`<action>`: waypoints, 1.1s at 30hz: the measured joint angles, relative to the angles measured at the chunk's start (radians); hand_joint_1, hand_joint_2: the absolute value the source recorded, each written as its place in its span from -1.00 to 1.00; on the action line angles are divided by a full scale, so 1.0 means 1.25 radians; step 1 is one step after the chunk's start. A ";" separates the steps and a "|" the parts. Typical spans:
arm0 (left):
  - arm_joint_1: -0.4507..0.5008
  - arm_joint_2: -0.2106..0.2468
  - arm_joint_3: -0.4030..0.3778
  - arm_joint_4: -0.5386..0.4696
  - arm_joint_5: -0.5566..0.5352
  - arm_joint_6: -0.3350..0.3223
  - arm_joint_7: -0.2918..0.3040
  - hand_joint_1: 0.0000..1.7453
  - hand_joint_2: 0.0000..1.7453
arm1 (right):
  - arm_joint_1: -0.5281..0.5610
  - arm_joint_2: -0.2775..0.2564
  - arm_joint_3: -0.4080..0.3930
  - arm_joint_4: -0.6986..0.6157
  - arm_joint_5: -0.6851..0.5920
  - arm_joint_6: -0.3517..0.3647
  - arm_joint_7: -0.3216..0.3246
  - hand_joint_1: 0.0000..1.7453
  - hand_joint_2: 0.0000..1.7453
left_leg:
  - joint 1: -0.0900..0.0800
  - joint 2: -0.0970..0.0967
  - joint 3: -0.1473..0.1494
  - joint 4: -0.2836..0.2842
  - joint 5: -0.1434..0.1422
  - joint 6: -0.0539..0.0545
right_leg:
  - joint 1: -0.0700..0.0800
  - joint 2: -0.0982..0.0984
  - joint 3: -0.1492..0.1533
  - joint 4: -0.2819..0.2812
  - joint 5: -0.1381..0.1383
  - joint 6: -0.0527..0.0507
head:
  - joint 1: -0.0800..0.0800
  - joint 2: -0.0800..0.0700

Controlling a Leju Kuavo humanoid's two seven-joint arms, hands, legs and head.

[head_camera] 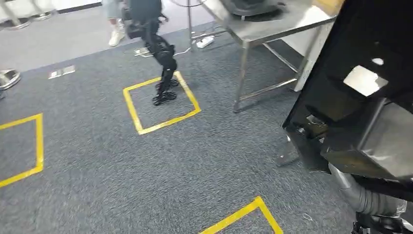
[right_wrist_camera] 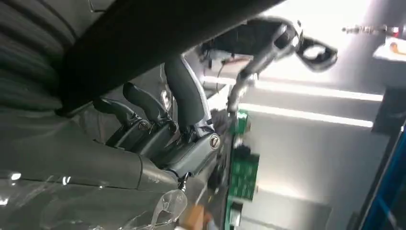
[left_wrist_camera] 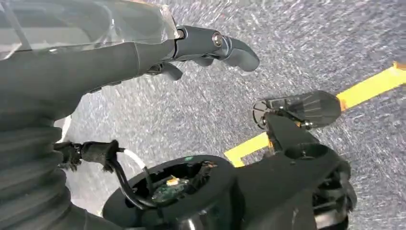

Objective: Take the parts from the cabinet and place them on the table.

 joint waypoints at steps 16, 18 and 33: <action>-0.003 -0.001 0.001 0.000 -0.001 -0.001 0.009 -1.00 1.00 | 0.001 -0.002 -0.001 -0.001 0.000 -0.001 0.004 1.00 1.00 | 0.013 -0.165 0.012 0.004 -0.014 -0.011 | 0.000 0.152 -0.033 0.003 0.036 -0.033 | -0.002 0.000; -0.001 -0.001 0.000 0.000 -0.001 -0.001 0.009 -1.00 1.00 | 0.001 -0.002 -0.001 -0.001 0.000 -0.001 0.007 1.00 1.00 | 0.007 -0.145 0.007 0.008 -0.013 -0.011 | -0.007 0.170 -0.041 0.000 0.043 -0.023 | -0.001 0.000; -0.002 -0.001 0.011 0.000 0.004 0.010 0.013 -1.00 1.00 | 0.002 -0.008 -0.001 -0.001 0.007 -0.005 0.012 1.00 1.00 | 0.001 0.011 0.011 0.003 -0.012 -0.013 | -0.003 0.022 -0.016 0.004 0.017 -0.016 | 0.002 0.000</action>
